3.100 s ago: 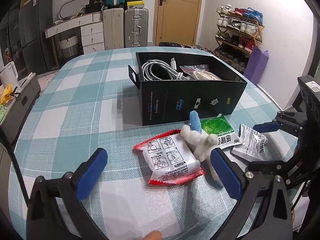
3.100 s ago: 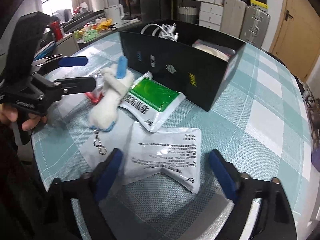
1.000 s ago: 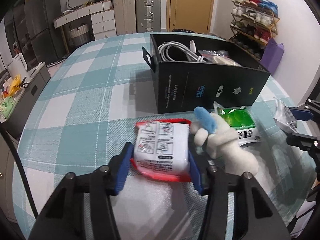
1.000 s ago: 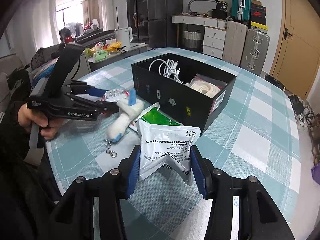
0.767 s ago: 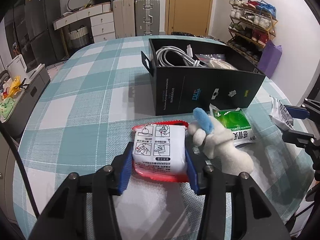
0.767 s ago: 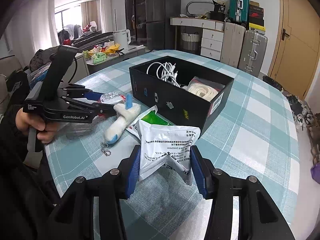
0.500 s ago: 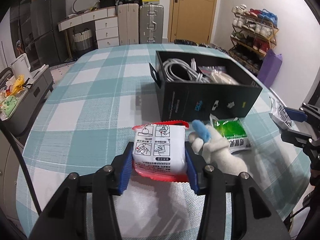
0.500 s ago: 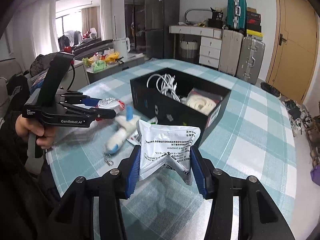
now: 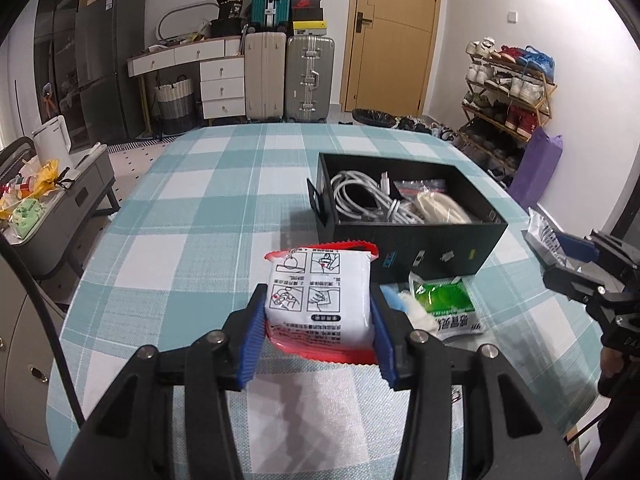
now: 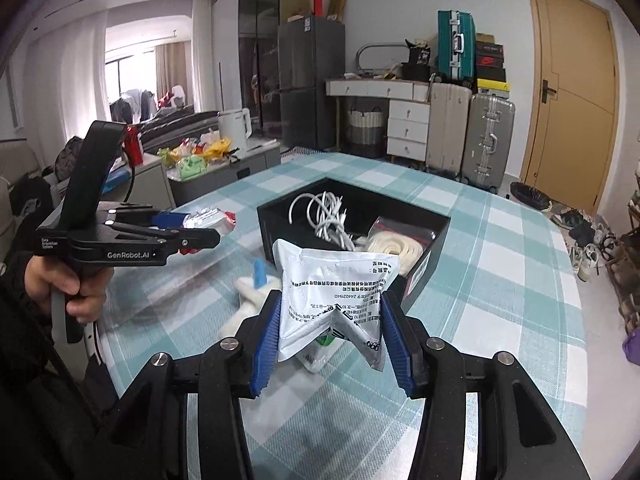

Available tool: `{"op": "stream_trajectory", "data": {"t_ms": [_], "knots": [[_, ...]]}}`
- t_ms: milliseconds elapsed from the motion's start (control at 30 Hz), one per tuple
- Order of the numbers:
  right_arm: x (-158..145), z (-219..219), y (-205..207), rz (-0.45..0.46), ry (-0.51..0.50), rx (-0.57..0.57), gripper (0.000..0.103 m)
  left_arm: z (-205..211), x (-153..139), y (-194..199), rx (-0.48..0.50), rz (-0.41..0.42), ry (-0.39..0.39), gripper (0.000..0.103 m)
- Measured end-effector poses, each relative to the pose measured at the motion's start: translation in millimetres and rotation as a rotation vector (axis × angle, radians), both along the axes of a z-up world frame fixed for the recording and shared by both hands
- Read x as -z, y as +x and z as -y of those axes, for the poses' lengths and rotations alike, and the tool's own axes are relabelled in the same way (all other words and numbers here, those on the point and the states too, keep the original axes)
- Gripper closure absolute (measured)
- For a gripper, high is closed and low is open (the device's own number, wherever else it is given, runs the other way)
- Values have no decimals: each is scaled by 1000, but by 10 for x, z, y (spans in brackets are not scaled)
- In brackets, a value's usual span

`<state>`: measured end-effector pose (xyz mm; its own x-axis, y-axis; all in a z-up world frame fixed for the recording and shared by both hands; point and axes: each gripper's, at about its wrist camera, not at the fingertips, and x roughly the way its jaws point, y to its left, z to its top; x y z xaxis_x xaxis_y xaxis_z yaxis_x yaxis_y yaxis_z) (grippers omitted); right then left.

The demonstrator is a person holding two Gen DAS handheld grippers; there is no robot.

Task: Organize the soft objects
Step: 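Carry the packet and pouch over the black box and lower them in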

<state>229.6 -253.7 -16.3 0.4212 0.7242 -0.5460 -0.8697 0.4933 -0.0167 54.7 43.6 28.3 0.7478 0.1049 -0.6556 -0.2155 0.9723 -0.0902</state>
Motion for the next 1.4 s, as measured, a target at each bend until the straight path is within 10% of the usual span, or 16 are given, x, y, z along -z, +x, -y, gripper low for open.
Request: {"op": "stream_trajectory", "data": {"t_ms": [1400], "knots": [[-403,-533,552,-35,47,136,55,-32,-428,778,75,66,-37,57]]}}
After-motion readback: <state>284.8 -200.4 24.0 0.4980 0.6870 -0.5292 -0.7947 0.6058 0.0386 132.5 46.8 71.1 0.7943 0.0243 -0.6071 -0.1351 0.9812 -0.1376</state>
